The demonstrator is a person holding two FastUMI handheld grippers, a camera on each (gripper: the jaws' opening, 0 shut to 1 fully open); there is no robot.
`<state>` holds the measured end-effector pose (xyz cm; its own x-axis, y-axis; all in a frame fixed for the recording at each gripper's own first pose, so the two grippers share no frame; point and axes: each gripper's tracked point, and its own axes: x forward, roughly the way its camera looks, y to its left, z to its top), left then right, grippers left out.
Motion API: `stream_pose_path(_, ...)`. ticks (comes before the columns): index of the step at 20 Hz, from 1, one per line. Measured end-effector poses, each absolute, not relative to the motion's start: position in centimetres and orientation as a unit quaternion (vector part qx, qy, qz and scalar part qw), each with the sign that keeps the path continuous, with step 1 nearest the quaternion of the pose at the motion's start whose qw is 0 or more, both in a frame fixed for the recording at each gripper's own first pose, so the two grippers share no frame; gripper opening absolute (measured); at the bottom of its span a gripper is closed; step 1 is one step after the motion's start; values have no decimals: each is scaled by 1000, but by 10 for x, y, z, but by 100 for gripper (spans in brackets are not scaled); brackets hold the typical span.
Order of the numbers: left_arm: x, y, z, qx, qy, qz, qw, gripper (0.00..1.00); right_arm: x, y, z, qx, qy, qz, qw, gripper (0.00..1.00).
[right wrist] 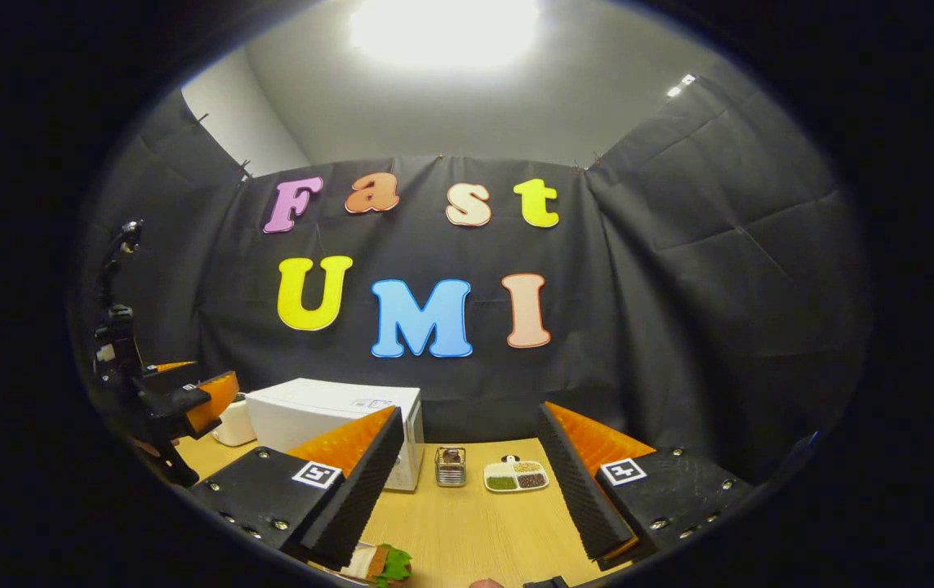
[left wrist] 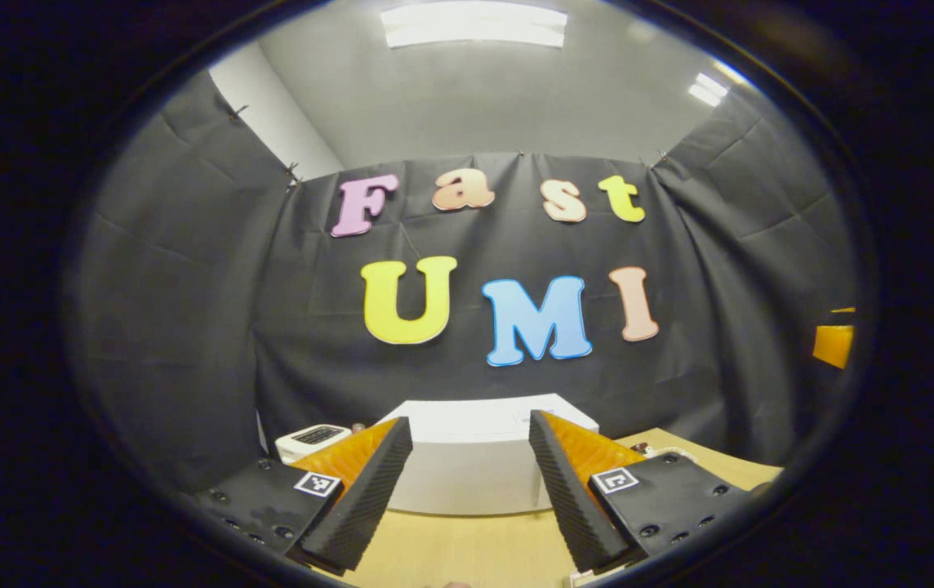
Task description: Open the microwave oven with the left hand, put the food in, and close the microwave oven.
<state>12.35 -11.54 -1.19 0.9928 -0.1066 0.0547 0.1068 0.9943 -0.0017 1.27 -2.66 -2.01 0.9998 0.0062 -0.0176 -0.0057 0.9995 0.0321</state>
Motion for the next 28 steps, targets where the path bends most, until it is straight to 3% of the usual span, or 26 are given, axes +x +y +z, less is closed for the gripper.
stream_pose_path(10,239,-189,-83,-6,7,-125,992,97,22,-46,-26,-22,29,-89,995,99)
stream_pose_path(20,296,-247,-181,33,64,-163,984,100,2,-75,-31,-42,57,-176,982,99)
stream_pose_path(26,314,-261,-230,41,118,-165,978,91,-11,-80,-37,-50,75,-206,974,99)
stream_pose_path(28,318,-261,-242,45,131,-161,977,80,-14,-79,-39,-56,79,-209,973,99)
